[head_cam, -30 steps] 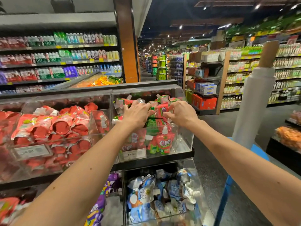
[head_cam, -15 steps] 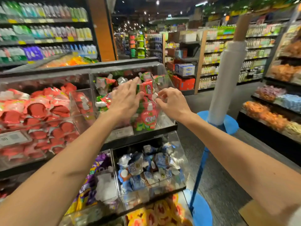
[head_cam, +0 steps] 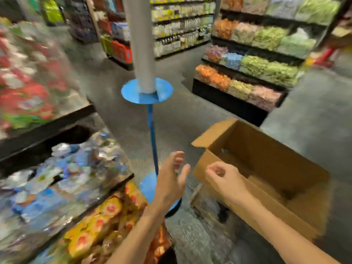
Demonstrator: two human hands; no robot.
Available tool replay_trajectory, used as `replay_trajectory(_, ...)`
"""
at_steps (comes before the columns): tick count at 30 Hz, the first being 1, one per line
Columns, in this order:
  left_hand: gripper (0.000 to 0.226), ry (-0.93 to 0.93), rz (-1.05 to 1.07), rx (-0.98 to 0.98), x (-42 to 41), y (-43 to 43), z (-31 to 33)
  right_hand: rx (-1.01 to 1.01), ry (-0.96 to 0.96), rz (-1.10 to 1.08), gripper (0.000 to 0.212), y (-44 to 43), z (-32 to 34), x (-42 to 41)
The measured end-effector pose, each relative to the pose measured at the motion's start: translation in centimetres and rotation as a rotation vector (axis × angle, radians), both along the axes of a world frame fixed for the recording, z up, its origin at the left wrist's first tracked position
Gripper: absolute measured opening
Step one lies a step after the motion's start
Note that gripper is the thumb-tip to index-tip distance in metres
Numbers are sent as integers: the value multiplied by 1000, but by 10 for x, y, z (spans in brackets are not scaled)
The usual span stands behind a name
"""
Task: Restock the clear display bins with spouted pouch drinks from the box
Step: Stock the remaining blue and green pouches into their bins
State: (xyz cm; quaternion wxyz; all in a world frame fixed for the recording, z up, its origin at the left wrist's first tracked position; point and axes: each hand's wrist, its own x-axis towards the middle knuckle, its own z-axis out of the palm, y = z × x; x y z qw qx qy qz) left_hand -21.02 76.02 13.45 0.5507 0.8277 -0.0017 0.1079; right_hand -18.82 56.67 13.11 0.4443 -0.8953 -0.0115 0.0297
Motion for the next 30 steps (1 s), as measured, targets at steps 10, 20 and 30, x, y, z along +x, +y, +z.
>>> replay_trajectory(10,135,972,-18,-143,60,-310,-148,-607,351,-243,49,-357,-150,56)
replay_trajectory(20,131,981,269,-150,57,-396,-190,-620,655,-301,96,-482,-185,120)
replay_trajectory(30,89,722,156,-201,98,-347,-149,-972,398,-396,77,-486,-138,115)
